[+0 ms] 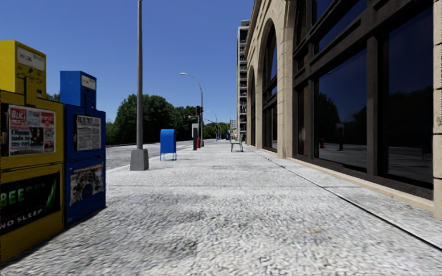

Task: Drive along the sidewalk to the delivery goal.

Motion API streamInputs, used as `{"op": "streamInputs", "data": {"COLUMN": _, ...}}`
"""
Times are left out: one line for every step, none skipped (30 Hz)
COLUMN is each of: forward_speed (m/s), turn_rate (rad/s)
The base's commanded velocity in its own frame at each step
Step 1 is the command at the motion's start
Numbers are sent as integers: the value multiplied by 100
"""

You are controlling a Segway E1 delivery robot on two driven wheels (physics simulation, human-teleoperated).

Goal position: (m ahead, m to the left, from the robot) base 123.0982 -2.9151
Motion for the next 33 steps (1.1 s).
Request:
{"op": "streamInputs", "data": {"forward_speed": 200, "turn_rate": 0}}
{"op": "streamInputs", "data": {"forward_speed": 200, "turn_rate": 0}}
{"op": "streamInputs", "data": {"forward_speed": 200, "turn_rate": 0}}
{"op": "streamInputs", "data": {"forward_speed": 200, "turn_rate": 0}}
{"op": "streamInputs", "data": {"forward_speed": 200, "turn_rate": 0}}
{"op": "streamInputs", "data": {"forward_speed": 200, "turn_rate": 0}}
{"op": "streamInputs", "data": {"forward_speed": 200, "turn_rate": 0}}
{"op": "streamInputs", "data": {"forward_speed": 200, "turn_rate": 0}}
{"op": "streamInputs", "data": {"forward_speed": 200, "turn_rate": 0}}
{"op": "streamInputs", "data": {"forward_speed": 200, "turn_rate": 0}}
{"op": "streamInputs", "data": {"forward_speed": 200, "turn_rate": 0}}
{"op": "streamInputs", "data": {"forward_speed": 200, "turn_rate": 0}}
{"op": "streamInputs", "data": {"forward_speed": 200, "turn_rate": 0}}
{"op": "streamInputs", "data": {"forward_speed": 200, "turn_rate": 0}}
{"op": "streamInputs", "data": {"forward_speed": 200, "turn_rate": 0}}
{"op": "streamInputs", "data": {"forward_speed": 200, "turn_rate": 0}}
{"op": "streamInputs", "data": {"forward_speed": 200, "turn_rate": 0}}
{"op": "streamInputs", "data": {"forward_speed": 200, "turn_rate": 0}}
{"op": "streamInputs", "data": {"forward_speed": 200, "turn_rate": 0}}
{"op": "streamInputs", "data": {"forward_speed": 200, "turn_rate": 0}}
{"op": "streamInputs", "data": {"forward_speed": 200, "turn_rate": 0}}
{"op": "streamInputs", "data": {"forward_speed": 200, "turn_rate": 0}}
{"op": "streamInputs", "data": {"forward_speed": 200, "turn_rate": 0}}
{"op": "streamInputs", "data": {"forward_speed": 200, "turn_rate": 0}}
{"op": "streamInputs", "data": {"forward_speed": 200, "turn_rate": 0}}
{"op": "streamInputs", "data": {"forward_speed": 200, "turn_rate": 0}}
{"op": "streamInputs", "data": {"forward_speed": 200, "turn_rate": 0}}
{"op": "streamInputs", "data": {"forward_speed": 200, "turn_rate": 0}}
{"op": "streamInputs", "data": {"forward_speed": 200, "turn_rate": 0}}
{"op": "streamInputs", "data": {"forward_speed": 200, "turn_rate": 0}}
{"op": "streamInputs", "data": {"forward_speed": 200, "turn_rate": 0}}
{"op": "streamInputs", "data": {"forward_speed": 200, "turn_rate": 0}}
{"op": "streamInputs", "data": {"forward_speed": 200, "turn_rate": 0}}
